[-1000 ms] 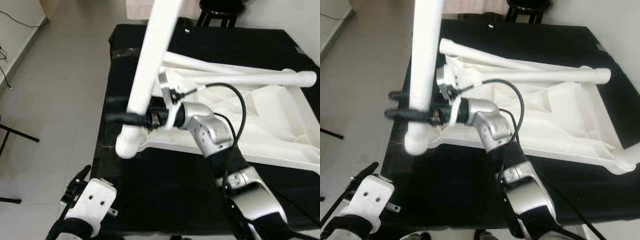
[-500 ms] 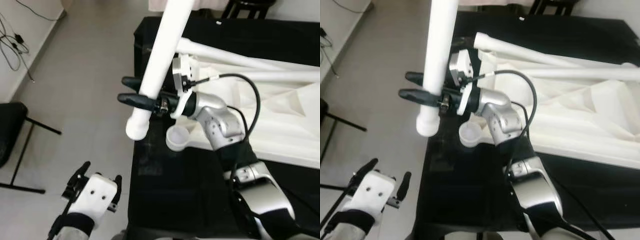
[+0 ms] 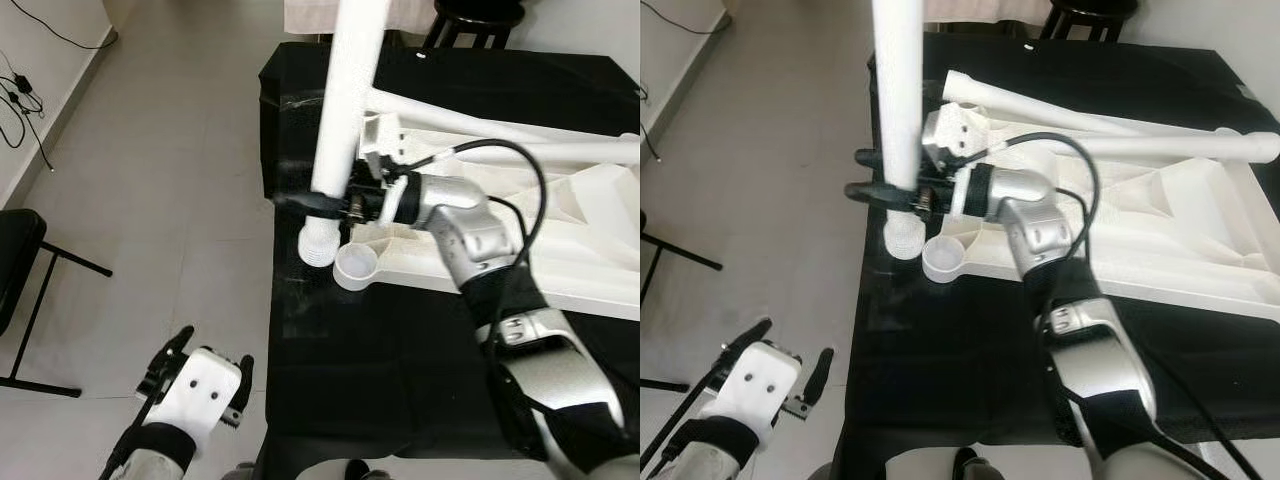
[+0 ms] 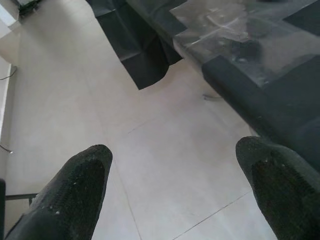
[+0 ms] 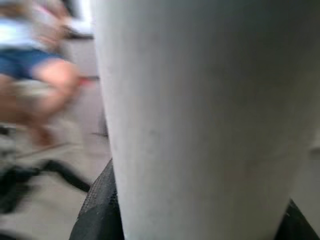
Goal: Building children table
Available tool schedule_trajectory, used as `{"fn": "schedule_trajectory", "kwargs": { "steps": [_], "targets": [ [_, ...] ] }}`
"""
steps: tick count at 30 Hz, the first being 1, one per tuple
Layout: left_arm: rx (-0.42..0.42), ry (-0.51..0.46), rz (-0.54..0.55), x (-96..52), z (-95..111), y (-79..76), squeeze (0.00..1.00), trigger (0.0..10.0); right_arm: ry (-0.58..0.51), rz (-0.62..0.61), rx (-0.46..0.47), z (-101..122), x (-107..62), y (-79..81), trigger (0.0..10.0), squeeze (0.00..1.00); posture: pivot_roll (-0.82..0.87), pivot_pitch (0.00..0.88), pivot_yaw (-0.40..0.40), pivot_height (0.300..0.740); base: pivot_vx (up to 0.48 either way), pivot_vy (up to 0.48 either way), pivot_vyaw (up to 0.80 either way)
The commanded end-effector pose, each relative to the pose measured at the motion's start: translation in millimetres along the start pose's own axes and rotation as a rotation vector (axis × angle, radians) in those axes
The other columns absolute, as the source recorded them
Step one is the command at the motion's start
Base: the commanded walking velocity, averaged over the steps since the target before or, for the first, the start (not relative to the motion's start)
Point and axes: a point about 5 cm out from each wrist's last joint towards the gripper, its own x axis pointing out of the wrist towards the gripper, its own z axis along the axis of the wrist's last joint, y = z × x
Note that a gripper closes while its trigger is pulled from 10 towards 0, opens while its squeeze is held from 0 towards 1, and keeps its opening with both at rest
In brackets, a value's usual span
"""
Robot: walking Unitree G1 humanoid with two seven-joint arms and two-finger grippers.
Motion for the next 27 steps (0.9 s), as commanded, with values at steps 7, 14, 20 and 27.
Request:
{"fn": "schedule_trajectory", "kwargs": {
  "steps": [7,14,20,27],
  "targets": [
    [-0.006,0.003,-0.056,-9.5,1,-4.4,0.00,10.0,-0.126,0.059,0.026,18,-7.2,-5.6,10.0,0.00,0.14,0.282,-0.045,0.740,0.000,0.000,0.00],
    [-0.008,0.009,-0.072,-19.8,3,-5.3,0.00,10.0,-0.105,0.032,0.008,19,-9.5,-12.9,10.0,0.00,0.15,0.318,-0.035,0.740,0.000,0.000,0.00],
    [-0.019,0.013,-0.093,-28.4,5,-6.8,0.00,10.0,-0.079,0.078,0.015,21,-19.2,-13.0,10.0,0.00,0.16,0.351,-0.030,0.740,0.000,0.000,0.00],
    [-0.030,0.022,-0.104,-38.5,8,-6.8,0.00,10.0,-0.047,0.068,-0.012,29,-36.4,-17.9,10.0,0.00,0.16,0.379,-0.024,0.740,0.000,0.000,0.00]
  ]
}}
